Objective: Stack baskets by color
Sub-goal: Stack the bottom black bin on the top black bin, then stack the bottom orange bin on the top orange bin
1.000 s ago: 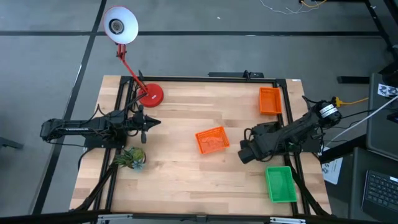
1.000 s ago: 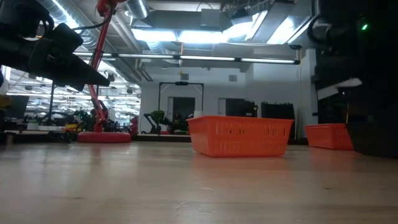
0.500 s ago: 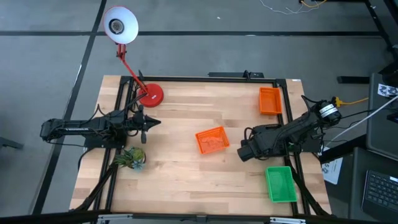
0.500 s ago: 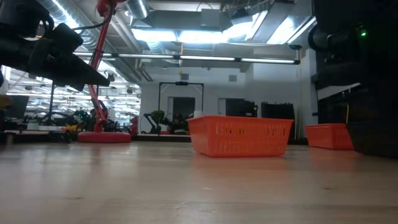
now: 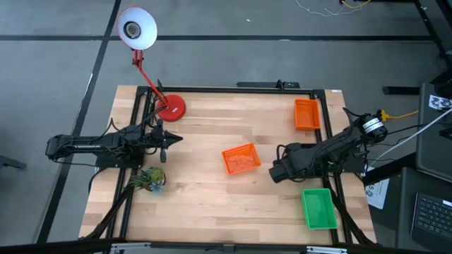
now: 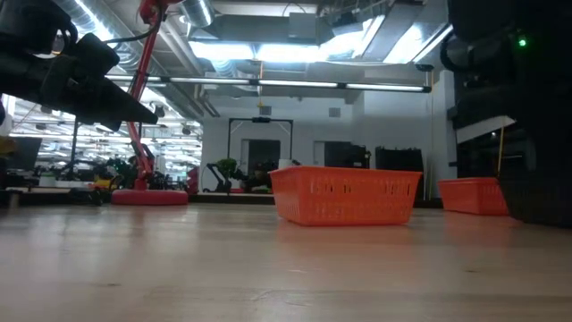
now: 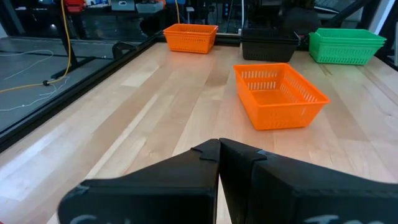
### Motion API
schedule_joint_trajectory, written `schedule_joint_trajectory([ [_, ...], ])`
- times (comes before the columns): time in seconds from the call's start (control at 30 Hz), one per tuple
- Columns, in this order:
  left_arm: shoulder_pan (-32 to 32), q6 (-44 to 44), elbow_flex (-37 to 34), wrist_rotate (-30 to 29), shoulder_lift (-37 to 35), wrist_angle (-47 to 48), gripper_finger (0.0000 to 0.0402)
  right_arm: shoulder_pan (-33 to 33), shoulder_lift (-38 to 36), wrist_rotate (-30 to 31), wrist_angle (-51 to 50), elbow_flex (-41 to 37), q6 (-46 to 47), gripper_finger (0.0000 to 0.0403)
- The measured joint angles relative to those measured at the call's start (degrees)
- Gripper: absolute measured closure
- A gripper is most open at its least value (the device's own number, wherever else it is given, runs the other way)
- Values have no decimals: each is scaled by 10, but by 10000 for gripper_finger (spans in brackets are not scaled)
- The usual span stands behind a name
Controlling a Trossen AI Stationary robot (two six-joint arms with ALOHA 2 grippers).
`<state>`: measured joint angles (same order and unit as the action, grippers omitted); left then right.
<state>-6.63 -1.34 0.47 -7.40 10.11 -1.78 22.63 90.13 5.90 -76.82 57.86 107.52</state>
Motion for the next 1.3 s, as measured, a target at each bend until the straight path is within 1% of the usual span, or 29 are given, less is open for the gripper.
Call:
schedule_joint_trajectory([
  [0.17, 0, 0, 0, 0, 0, 0, 401, 0, 0, 10, -11, 56, -13, 282],
  [0.27, 0, 0, 0, 0, 0, 0, 401, 0, 0, 60, 13, 91, -36, 281],
  [0.33, 0, 0, 0, 0, 0, 0, 401, 0, 0, 111, 71, 105, -96, 281],
  [0.4, 0, 0, 0, 0, 0, 0, 401, -4, 0, 150, 171, 109, -188, 281],
  [0.43, 0, 0, 0, 0, 0, 0, 401, -7, 0, 158, 224, 109, -251, 281],
  [0.47, 0, 0, 0, 0, 0, 0, 401, -10, 1, 167, 280, 109, -327, 281],
  [0.57, 0, 0, 0, 0, 0, 0, 401, -15, 7, 184, 439, 109, -598, 281],
  [0.63, 0, 0, 0, 0, 0, 0, 401, -18, 7, 185, 515, 109, -746, 281],
  [0.67, 0, 0, 0, 0, 0, 0, 401, -20, 6, 186, 543, 109, -797, 281],
  [0.73, 0, -1, 0, 3, 0, 0, 401, -25, 5, 185, 558, 109, -860, 281],
  [0.83, 0, -1, 0, 9, 0, 0, 401, -42, 4, 180, 519, 109, -874, 281],
  [0.97, 0, 0, 0, 9, 0, 0, 401, -65, 13, 139, 442, 108, -856, 281],
  [1.2, 0, 0, 0, 9, 0, -2, 401, -79, 63, 28, 467, 108, -931, 281],
  [1.3, 0, 0, 0, 9, 0, -2, 401, -79, 90, 14, 464, 108, -956, 281],
])
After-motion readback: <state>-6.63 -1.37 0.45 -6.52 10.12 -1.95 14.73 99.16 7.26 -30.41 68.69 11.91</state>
